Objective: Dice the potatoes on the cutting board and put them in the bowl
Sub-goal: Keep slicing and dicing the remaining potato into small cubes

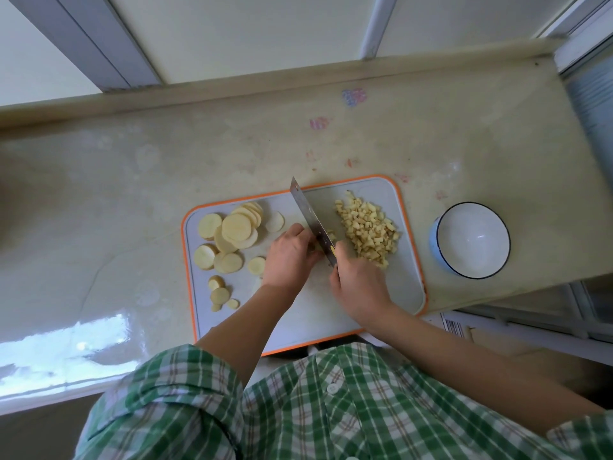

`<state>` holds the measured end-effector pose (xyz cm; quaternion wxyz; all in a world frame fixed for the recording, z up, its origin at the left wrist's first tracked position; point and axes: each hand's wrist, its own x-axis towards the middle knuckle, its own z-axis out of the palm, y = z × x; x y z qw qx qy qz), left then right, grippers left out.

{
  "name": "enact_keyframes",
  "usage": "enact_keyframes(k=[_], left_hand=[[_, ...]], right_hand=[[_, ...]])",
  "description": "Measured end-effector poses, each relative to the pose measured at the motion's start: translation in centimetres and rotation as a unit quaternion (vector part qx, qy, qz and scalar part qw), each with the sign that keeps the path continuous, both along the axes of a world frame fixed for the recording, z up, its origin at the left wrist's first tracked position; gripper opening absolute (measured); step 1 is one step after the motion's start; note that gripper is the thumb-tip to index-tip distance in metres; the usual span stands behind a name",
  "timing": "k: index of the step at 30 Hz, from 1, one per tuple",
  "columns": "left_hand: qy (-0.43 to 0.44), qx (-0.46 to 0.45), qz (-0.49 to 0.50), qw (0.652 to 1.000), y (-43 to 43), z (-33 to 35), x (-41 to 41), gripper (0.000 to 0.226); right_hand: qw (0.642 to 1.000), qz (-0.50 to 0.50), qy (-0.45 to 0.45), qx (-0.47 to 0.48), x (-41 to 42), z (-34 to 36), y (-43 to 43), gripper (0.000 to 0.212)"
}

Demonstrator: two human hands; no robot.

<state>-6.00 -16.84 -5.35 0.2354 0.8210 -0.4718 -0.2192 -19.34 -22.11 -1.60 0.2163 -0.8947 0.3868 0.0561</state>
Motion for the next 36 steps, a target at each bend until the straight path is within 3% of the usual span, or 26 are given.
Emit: enact_keyframes(k=[5,10,16,31,36], left_hand=[[-0.001,0.000,-0.009,1.000,0.1,0.1,0.1,0.023],[-0.012,-0.005,-0.012,1.000,1.2,0.2,0.5,0.043],[-0.018,-0.008,0.005,1.000,1.6,0.1,0.3,0.017],[-0.006,0.006,0.029,1.000,1.0,-0.2,-0.1,0.007],[-0.007,0.008,0.034,0.999,1.1,-0.3,0.0,0.006]], right_hand=[[0.999,-0.041,-0.019,0.020,-0.3,-0.3,-0.5,0.014],[0.998,-0.036,-0.038,0.027,-0.7,-0.1,-1.0,0.013],[0.999,0.000,-0.037,0.012,-0.3,0.5,-0.5,0.012],[0.999,0.035,0.006,-0.015,0.4,-1.0,0.0,0.041],[0.999,-0.009,-0.030,0.002,0.0,-0.9,-0.4,0.026]])
